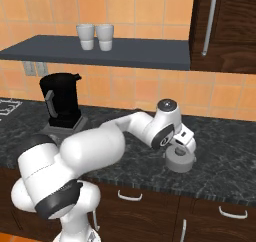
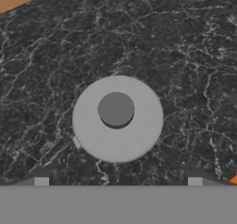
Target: Close the lid blender by securely placing the lid on top.
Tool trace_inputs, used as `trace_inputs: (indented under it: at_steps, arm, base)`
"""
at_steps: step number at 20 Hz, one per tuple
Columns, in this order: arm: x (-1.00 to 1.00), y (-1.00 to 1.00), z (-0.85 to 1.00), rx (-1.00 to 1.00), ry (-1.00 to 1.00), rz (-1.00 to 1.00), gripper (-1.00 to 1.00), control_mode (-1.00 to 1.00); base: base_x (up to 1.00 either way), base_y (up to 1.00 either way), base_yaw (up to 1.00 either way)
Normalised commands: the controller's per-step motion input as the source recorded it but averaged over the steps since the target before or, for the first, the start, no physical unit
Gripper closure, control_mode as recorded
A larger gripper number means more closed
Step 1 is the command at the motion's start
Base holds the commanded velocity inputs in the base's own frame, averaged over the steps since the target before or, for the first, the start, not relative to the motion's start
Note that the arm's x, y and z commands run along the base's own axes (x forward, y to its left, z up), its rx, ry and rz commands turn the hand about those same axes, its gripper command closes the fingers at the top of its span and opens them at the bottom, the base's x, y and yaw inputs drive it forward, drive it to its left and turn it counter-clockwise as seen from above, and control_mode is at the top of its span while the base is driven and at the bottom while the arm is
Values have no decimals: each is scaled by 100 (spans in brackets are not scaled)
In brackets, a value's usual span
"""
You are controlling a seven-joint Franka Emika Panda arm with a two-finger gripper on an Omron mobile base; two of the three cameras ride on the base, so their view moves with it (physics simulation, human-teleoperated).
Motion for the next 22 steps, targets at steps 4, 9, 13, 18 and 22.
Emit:
trace_inputs:
  at_steps: [4, 9, 13, 18, 22]
  arm:
    - [13, -17, -29, 0, 0, 0, -100, -100]
    - [14, -13, -28, 0, 0, 0, -100, -100]
    - [18, -13, -25, 0, 0, 0, -100, -100]
    - [19, -14, -19, 0, 0, 0, -100, -100]
    - [18, -13, -17, 0, 0, 0, -100, -100]
  base:
    - [0, 0, 0]
    - [0, 0, 0]
    - [0, 0, 0]
    - [0, 0, 0]
    - [0, 0, 0]
